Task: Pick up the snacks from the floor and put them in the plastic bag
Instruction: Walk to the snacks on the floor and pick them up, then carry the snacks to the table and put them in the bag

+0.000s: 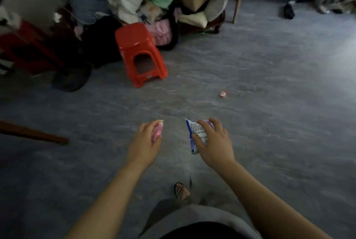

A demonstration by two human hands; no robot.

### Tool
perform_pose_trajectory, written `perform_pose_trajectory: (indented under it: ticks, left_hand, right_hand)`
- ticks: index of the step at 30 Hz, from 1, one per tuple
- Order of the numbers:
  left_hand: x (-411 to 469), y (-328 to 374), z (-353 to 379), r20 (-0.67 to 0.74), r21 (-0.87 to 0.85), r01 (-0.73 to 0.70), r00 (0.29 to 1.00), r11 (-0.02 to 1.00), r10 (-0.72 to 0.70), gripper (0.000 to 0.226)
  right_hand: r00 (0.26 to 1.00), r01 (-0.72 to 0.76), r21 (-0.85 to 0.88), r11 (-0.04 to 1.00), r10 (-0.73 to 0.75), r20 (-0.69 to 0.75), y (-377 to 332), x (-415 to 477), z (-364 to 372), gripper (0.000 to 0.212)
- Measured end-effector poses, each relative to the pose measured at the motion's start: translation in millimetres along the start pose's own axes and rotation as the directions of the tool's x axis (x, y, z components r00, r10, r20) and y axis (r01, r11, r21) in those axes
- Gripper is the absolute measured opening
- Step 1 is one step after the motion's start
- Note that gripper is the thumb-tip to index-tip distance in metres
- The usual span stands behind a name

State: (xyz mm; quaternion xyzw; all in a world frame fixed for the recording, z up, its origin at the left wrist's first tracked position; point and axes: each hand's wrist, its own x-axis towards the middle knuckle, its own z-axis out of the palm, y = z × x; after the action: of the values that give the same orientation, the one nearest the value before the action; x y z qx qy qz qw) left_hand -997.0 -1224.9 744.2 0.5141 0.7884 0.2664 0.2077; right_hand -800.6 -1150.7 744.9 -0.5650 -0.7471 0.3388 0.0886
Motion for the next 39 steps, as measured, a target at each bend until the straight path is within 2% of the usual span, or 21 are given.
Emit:
perform_pose_trajectory:
  ticks: [3, 8, 14, 16, 18, 22, 25, 28, 34, 36, 39]
  left_hand:
    - [5.5, -42.5, -44.4, -0.129, 0.002, 0.099, 0.987, 0.995, -0.098, 0.031]
    - [0.0, -97.1, -78.1, -0.275, -0.084, 0.283, 0.915, 0.955, -0.295, 0.033]
    - [17.7, -145.7, -105.6, -0.302, -0.156, 0.47, 0.814, 0.869, -0.495, 0.028]
    - [32.0, -156.8, -121.1, -0.328, -0.174, 0.493, 0.787, 0.852, -0.523, 0.02]
    - [50.0, -166.2, -142.3, -0.369, -0.218, 0.515, 0.743, 0.829, -0.558, 0.032]
    - [86.8, -195.3, -183.9, -0.429, -0.283, 0.551, 0.659, 0.785, -0.618, 0.026]
    - [91.8, -209.6, -204.9, -0.537, -0.338, 0.571, 0.536, 0.748, -0.652, 0.036]
    - [74.3, -227.4, -218.1, -0.596, -0.387, 0.623, 0.393, 0.68, -0.7, 0.035]
    - [26.4, -293.1, -258.9, -0.607, -0.539, 0.676, 0.103, 0.503, -0.788, 0.041]
    - [15.9, -326.2, -281.1, -0.631, -0.545, 0.672, 0.065, 0.501, -0.773, 0.038]
    - [2.9, -377.9, -330.9, -0.639, -0.545, 0.674, 0.052, 0.499, -0.768, 0.035]
  right_hand:
    - [0.992, 0.115, -0.019, 0.993, -0.114, 0.048, -45.5, 22.9, 18.8, 0.05]
    - [0.944, 0.288, -0.055, 0.956, -0.274, 0.182, -106.4, 62.0, 54.7, 0.048]
    - [0.827, 0.491, -0.057, 0.869, -0.445, 0.343, -188.3, 132.5, 107.0, 0.047]
    - [0.778, 0.555, -0.051, 0.83, -0.497, 0.385, -218.6, 161.0, 120.0, 0.048]
    - [0.727, 0.616, -0.036, 0.787, -0.55, 0.412, -253.2, 191.2, 131.4, 0.049]
    - [0.617, 0.712, 0.015, 0.702, -0.636, 0.463, -322.2, 240.7, 158.3, 0.049]
    - [0.507, 0.784, 0.046, 0.62, -0.68, 0.531, -362.8, 256.5, 191.2, 0.048]
    - [0.394, 0.824, 0.072, 0.561, -0.661, 0.638, -399.8, 250.3, 228.8, 0.048]
    - [0.135, 0.873, 0.239, 0.424, -0.684, 0.717, -489.9, 221.4, 316.2, 0.05]
    - [0.08, 0.875, 0.284, 0.393, -0.695, 0.715, -529.0, 211.1, 348.7, 0.05]
    - [0.038, 0.891, 0.306, 0.336, -0.725, 0.688, -592.2, 194.0, 394.7, 0.049]
